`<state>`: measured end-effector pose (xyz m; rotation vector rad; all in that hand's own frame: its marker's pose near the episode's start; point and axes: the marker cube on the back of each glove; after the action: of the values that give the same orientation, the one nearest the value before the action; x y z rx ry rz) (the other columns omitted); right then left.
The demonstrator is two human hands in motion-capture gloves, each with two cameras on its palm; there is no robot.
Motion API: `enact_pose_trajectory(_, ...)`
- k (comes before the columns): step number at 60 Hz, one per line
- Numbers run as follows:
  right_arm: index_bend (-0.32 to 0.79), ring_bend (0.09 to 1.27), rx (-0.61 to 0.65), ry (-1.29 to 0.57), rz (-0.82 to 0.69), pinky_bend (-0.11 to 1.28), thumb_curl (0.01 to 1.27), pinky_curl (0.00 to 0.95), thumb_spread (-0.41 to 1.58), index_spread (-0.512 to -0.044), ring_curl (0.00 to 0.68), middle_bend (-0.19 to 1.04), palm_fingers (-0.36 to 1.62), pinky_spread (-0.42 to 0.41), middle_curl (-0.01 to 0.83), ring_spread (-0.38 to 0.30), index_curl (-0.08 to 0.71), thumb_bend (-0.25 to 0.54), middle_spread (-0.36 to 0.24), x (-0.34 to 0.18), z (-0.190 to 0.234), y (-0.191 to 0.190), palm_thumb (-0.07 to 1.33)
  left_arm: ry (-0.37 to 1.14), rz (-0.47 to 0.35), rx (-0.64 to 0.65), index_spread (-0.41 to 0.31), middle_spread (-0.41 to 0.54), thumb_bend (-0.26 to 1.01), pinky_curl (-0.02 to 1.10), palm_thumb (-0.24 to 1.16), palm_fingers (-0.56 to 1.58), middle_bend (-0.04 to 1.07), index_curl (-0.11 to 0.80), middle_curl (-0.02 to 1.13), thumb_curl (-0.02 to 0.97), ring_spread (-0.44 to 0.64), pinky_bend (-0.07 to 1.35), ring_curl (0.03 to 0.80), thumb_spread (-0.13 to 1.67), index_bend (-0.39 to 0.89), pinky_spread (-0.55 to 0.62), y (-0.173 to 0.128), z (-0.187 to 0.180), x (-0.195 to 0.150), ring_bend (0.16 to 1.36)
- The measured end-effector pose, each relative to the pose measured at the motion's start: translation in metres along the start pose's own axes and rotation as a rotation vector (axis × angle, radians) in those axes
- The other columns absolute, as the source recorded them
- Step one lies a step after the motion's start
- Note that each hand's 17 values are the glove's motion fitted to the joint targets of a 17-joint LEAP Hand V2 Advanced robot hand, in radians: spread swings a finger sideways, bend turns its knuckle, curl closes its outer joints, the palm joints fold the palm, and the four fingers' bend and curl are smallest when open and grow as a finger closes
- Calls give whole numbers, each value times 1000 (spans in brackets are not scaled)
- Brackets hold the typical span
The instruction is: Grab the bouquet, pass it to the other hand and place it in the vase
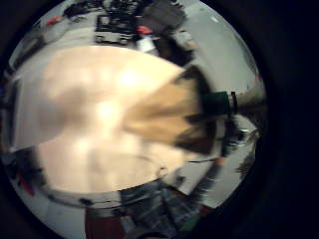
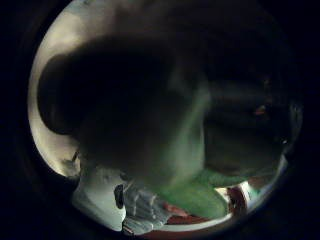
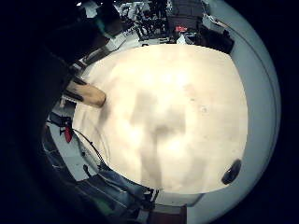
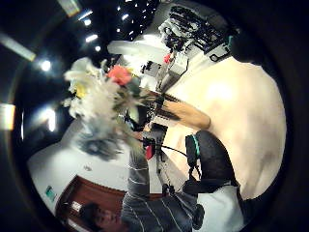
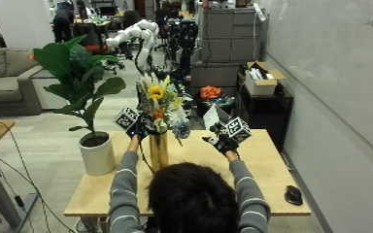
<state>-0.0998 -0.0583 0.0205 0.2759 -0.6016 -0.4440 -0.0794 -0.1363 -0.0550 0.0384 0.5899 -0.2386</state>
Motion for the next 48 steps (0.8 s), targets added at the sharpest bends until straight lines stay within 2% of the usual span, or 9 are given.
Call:
enact_pose_trajectory(4,164,298,-3,14,-19,224,443,336,994,-251,341,171,674,255,345,-50,355,-24,-69,4,0,2,792,-40,-204,-56,95,295,-43,330,366,-300,179,249,306,402,346,391,294,835,0,351,-5,2,-21,512)
enact_pose_trajectory(7,164,291,-22,6,20,222,444,337,997,-250,341,172,673,256,344,-50,356,-20,-63,4,1,7,800,-7,-123,-177,122,356,-36,323,373,-295,163,213,284,395,410,388,280,832,10,403,26,0,-11,499)
enact_pose_trajectory(10,164,285,-25,-6,27,221,444,339,999,-249,341,172,673,257,343,-49,356,-22,-61,3,3,9,801,-54,-35,-130,140,399,-34,318,380,-293,157,184,273,390,455,386,271,828,21,446,34,-5,-9,485)
enact_pose_trajectory(16,170,275,-36,-51,-1,213,444,340,1001,-248,341,168,680,258,340,-46,360,-21,-53,-5,4,13,806,-78,-14,-141,168,450,-35,310,387,-275,151,143,252,380,513,372,260,824,46,497,45,-9,-7,463)
enact_pose_trajectory(21,168,270,-49,-76,4,209,445,342,1002,-247,343,168,682,258,338,-45,361,-22,-49,-9,3,18,807,-58,-81,-45,179,470,-38,303,384,-251,149,124,237,372,545,351,256,826,62,519,41,-10,-8,459)
enact_pose_trajectory(28,168,261,-30,-34,-17,207,445,345,1002,-239,346,167,680,259,333,-44,362,-23,-46,-6,-4,20,808,-16,-160,-40,185,468,-36,297,373,-217,157,106,225,359,562,331,253,838,72,533,46,-9,-4,456)
enact_pose_trajectory(34,173,255,-5,12,-75,202,445,347,1002,-237,347,165,685,259,330,-44,367,-23,-45,0,-11,16,808,-28,-183,81,183,453,-25,297,397,-180,162,100,221,354,559,319,254,860,83,532,36,-16,-4,463)
enact_pose_trajectory(38,173,254,-22,-23,-10,195,445,346,1002,-236,349,167,683,259,329,-41,369,-23,-45,-1,-12,21,808,-52,-104,144,181,449,-23,296,418,-166,168,98,221,352,556,311,256,878,84,530,30,-20,0,471)
enact_pose_trajectory(48,174,243,-17,-58,-12,191,446,347,1003,-236,351,168,683,265,327,-37,372,-23,-45,7,-13,22,808,-54,55,-36,177,429,-31,301,416,-121,182,107,232,338,538,301,257,918,103,506,47,-12,12,472)
